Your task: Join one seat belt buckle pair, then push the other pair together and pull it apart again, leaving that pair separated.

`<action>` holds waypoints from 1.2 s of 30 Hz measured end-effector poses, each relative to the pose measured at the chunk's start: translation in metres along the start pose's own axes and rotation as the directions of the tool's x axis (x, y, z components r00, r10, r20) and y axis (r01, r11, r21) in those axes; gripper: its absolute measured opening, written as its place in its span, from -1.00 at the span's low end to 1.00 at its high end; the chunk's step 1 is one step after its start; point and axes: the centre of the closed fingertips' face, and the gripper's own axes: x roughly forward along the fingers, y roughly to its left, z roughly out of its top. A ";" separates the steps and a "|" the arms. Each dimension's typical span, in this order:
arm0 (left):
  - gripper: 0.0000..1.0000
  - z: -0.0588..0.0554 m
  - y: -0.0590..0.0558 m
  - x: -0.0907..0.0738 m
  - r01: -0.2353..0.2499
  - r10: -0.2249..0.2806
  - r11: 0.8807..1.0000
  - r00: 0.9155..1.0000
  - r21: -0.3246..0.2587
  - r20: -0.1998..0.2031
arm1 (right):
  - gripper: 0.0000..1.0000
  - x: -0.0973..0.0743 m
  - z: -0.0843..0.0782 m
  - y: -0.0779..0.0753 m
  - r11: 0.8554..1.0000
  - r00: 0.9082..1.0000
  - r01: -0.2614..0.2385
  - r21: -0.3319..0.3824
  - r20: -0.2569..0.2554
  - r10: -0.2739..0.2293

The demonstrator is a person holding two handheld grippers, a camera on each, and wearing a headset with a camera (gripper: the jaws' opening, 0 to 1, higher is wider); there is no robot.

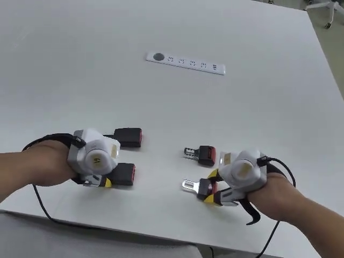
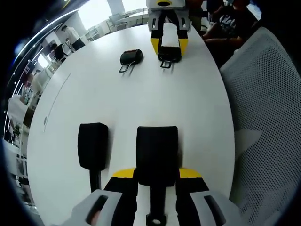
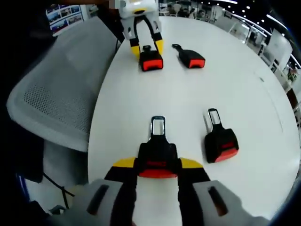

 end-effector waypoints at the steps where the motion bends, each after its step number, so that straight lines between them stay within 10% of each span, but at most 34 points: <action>1: -0.36 -0.001 0.001 0.001 0.006 -0.006 1.000 1.000 -0.004 0.001 | -0.35 0.000 0.000 0.000 1.000 1.000 -0.003 -0.001 0.001 0.003; 25: -0.36 -0.003 0.000 0.007 0.085 -0.082 0.995 0.995 0.048 -0.058 | -0.33 0.003 -0.001 0.001 1.000 0.999 -0.011 0.007 -0.036 0.012; 36: -0.36 -0.002 -0.001 0.006 0.084 -0.082 0.995 0.995 0.055 -0.048 | -0.33 0.014 0.024 0.011 1.000 1.000 0.010 0.029 -0.005 -0.009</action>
